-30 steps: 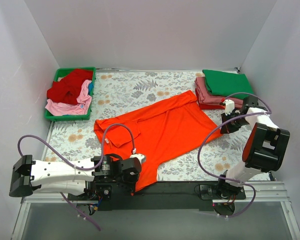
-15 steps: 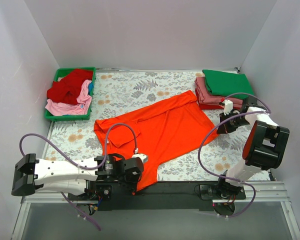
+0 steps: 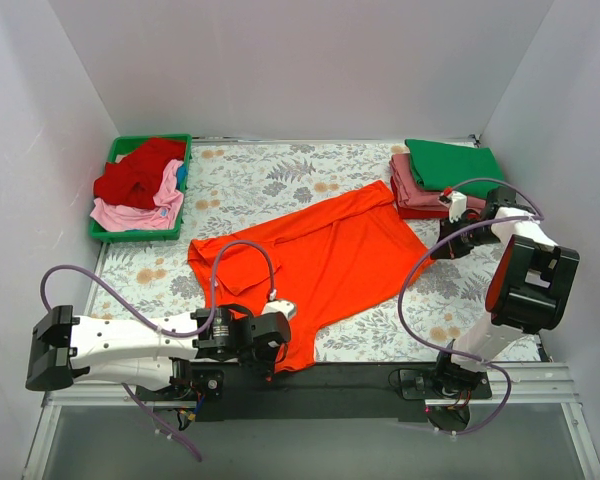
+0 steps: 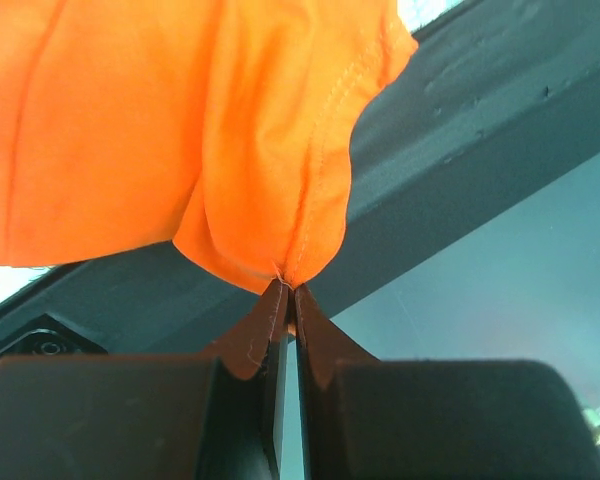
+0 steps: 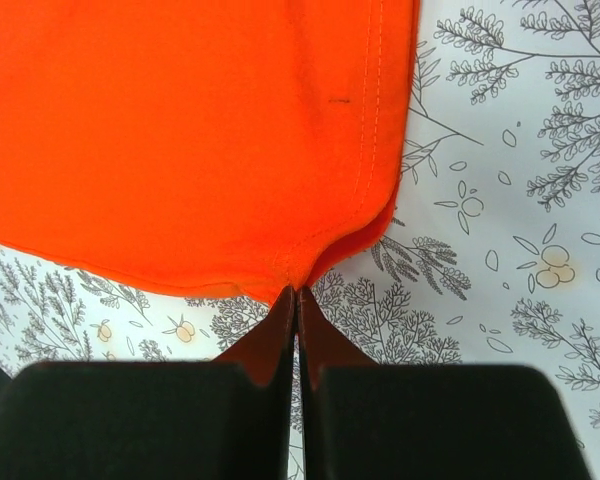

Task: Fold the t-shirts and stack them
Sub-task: Fold the tshirt

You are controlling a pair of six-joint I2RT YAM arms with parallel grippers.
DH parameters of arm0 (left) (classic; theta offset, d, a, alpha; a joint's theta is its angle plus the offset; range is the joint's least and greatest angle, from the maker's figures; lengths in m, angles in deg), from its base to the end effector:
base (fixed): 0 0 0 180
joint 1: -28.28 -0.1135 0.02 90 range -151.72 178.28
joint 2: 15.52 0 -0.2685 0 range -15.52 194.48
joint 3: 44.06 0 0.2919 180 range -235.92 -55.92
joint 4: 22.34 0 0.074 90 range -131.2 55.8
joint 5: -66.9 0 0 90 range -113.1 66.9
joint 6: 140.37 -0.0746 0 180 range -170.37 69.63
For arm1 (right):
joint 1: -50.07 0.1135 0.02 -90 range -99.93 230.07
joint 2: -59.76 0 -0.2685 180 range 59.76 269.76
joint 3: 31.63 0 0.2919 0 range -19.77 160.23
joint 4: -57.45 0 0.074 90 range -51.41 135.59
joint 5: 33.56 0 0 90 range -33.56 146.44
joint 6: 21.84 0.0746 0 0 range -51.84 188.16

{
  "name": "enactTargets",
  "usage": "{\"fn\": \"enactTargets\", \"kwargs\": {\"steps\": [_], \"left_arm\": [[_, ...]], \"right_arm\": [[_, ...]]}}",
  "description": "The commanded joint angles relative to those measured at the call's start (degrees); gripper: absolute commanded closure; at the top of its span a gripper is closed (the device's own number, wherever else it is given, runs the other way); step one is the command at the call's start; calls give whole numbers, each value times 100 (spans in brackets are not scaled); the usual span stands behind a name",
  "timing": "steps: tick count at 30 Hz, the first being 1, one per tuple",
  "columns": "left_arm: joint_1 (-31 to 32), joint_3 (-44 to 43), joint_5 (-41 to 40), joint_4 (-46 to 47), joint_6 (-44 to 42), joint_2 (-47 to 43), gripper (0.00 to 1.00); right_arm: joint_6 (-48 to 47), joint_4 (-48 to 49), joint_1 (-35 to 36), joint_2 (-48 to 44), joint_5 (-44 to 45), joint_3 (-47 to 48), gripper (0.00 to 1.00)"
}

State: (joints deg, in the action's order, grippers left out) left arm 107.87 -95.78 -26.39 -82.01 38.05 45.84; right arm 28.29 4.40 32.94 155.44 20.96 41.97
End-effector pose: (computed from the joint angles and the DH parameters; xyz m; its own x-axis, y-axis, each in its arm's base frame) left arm 0.0460 -0.2270 0.1614 -0.9825 -0.1749 -0.0634 -0.1420 0.9253 -0.3517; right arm 0.3488 -0.0622 0.1407 -0.7714 -0.3085 -0.5566 -0.5173 0.8134 0.2660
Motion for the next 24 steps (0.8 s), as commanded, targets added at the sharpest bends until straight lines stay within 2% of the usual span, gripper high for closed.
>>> {"fn": "enactTargets", "kwargs": {"steps": [1, 6, 16, 24], "left_arm": [[-66, -268, -418, -105, 61, -107, 100], [-312, -295, -787, -106, 62, -177, 100], [-1419, -356, -954, 158, -167, -608, 100], [-1631, -672, -1613, -193, 70, -906, 100]], "right_arm": [[6, -126, -1, 100, -327, 295, 99], [103, -117, 86, 310, -459, 541, 99], [358, -91, 183, 706, -714, 1042, 99], [525, -74, 192, 926, -925, 1350, 99]]}}
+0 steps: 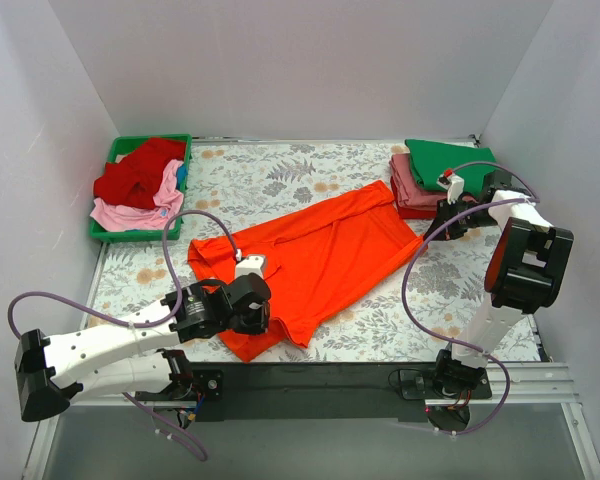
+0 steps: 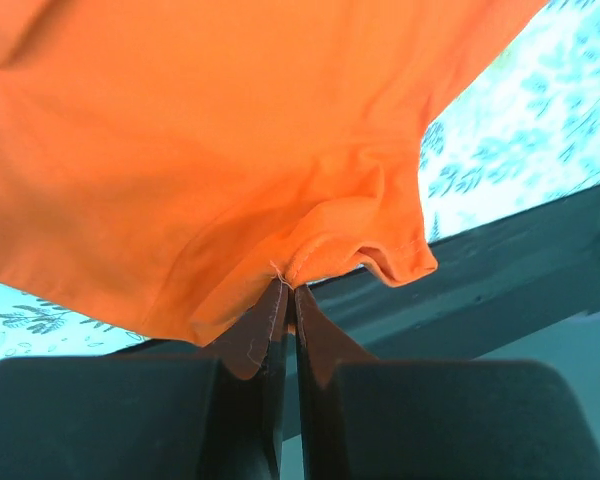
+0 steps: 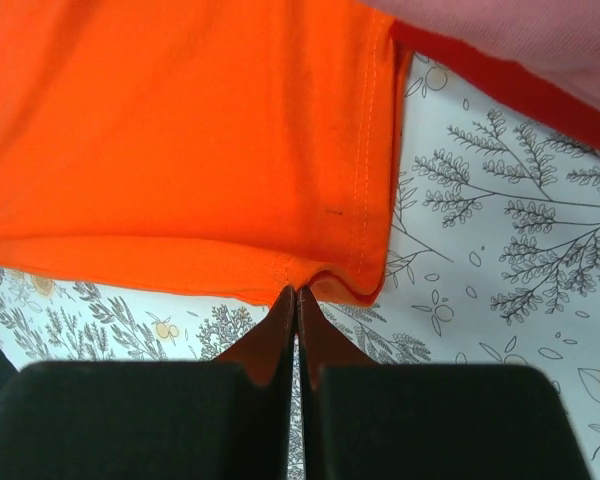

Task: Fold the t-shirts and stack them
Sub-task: Fold the tshirt

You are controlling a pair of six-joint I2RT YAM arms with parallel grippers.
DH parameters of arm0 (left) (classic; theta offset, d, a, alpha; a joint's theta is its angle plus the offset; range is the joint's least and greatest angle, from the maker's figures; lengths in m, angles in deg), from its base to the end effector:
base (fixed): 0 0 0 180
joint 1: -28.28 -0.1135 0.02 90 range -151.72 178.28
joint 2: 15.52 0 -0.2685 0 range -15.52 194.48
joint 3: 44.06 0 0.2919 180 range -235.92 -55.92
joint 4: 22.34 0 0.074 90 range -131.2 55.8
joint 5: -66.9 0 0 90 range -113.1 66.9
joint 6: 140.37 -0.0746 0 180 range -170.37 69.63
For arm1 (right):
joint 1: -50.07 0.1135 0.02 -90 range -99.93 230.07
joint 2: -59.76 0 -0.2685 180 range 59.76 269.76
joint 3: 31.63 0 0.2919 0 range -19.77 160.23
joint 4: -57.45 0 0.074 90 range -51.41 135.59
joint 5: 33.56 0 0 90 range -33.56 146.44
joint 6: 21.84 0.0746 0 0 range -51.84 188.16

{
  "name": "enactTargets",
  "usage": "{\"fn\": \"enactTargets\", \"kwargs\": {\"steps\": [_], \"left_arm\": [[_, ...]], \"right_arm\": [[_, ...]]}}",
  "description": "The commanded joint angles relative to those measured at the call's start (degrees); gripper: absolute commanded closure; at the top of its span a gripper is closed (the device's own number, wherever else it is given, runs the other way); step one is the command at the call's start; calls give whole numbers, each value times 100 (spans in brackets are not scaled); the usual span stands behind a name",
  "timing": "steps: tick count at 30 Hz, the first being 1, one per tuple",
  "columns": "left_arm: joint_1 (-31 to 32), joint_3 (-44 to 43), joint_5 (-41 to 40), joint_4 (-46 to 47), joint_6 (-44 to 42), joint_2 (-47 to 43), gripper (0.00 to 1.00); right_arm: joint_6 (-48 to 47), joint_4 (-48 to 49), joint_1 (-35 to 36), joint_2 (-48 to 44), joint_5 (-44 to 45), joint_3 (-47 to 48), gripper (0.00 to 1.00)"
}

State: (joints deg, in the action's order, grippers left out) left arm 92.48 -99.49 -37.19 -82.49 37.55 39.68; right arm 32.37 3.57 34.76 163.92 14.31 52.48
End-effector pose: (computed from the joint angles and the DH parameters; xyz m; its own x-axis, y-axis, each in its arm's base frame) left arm 0.1173 -0.2010 0.2085 -0.8333 -0.5034 -0.2287 -0.3466 0.7979 -0.4932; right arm 0.3949 -0.0562 0.1495 -0.7616 -0.2412 -0.6015 -0.5285 0.7684 0.3610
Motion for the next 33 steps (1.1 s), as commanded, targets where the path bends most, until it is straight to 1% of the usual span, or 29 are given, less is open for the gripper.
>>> {"fn": "enactTargets", "kwargs": {"steps": [1, 6, 8, 15, 22, 26, 33], "left_arm": [[-118, -379, -586, -171, 138, -334, 100], [-338, -661, -1139, -295, 243, -396, 100], [-400, -731, -1245, -269, 226, -361, 100], [-917, -740, -1465, -172, -46, -229, 100], [-1472, -793, -1501, 197, -582, -229, 100], [-1814, -811, -1326, 505, -969, -45, 100], [-2342, -741, -1246, 733, -1224, -18, 100]], "right_arm": [[134, 10, 11, 113, -278, 325, 99], [221, 27, 37, 280, -357, 553, 99], [292, 71, 63, 368, -401, 615, 99], [555, 264, 107, 649, -550, 852, 99], [775, 449, 125, 816, -630, 984, 99], [942, 651, 169, 852, -682, 906, 99], [1232, 1099, 362, 922, -648, 852, 99]]}}
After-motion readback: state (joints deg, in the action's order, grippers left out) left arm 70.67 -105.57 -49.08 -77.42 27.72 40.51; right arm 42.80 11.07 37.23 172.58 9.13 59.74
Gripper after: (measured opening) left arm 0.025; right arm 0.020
